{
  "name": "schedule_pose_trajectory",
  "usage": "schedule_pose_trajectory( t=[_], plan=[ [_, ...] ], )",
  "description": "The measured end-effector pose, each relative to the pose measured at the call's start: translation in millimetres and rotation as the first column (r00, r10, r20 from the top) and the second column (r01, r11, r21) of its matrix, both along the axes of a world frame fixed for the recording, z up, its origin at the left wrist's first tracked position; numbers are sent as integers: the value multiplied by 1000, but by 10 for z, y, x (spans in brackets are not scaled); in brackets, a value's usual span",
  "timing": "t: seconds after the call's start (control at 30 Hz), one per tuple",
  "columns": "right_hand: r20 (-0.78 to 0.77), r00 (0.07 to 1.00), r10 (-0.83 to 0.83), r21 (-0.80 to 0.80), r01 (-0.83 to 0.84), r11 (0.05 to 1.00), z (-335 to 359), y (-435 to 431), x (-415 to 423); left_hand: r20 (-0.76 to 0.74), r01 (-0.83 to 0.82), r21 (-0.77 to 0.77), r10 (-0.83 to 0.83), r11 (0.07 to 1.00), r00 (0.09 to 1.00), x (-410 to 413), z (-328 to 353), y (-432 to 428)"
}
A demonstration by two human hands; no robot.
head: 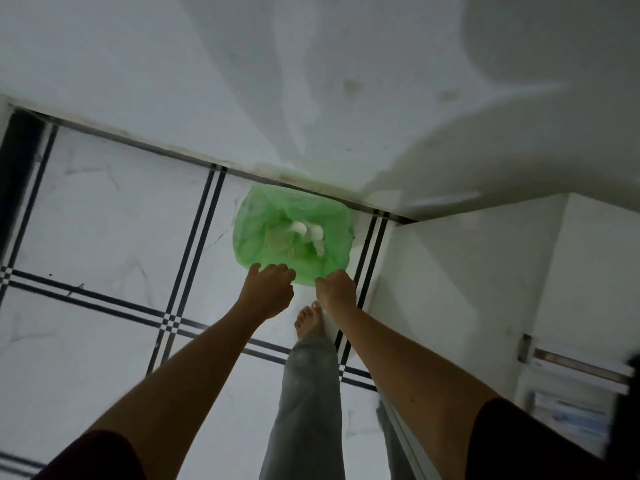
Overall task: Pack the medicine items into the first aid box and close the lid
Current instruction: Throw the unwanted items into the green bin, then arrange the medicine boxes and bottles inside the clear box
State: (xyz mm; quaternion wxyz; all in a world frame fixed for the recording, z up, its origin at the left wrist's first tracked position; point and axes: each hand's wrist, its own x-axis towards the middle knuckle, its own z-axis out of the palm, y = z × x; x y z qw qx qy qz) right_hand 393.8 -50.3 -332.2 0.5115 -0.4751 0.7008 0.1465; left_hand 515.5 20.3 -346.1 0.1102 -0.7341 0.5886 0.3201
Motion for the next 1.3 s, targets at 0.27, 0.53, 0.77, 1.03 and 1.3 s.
schedule_pose_trajectory(
  t=[0.27, 0.53, 0.77, 1.03, 1.3],
  plan=[
    [106, 979, 173, -256, -141, 956, 930, 62, -497, 26, -157, -263, 170, 952, 985, -620, 987, 55],
    [241, 918, 315, -561, -133, 817, 2572, 141, -1798, 16, -90, -568, 120, 818, 993, -1943, 2699, -24],
    [275, 861, 427, -748, -88, 658, 3650, 233, -3201, -47, -69, -700, 50, 711, 998, -3158, 3738, 203],
    [156, 940, 303, -763, -80, 642, 3844, 345, -4351, -83, -8, -627, -56, 779, 995, -3864, 4074, 155],
    [172, 974, 149, -720, 21, 693, 3760, 484, -4497, -155, 8, -578, -119, 816, 981, -3919, 4012, 139]
  ],
)
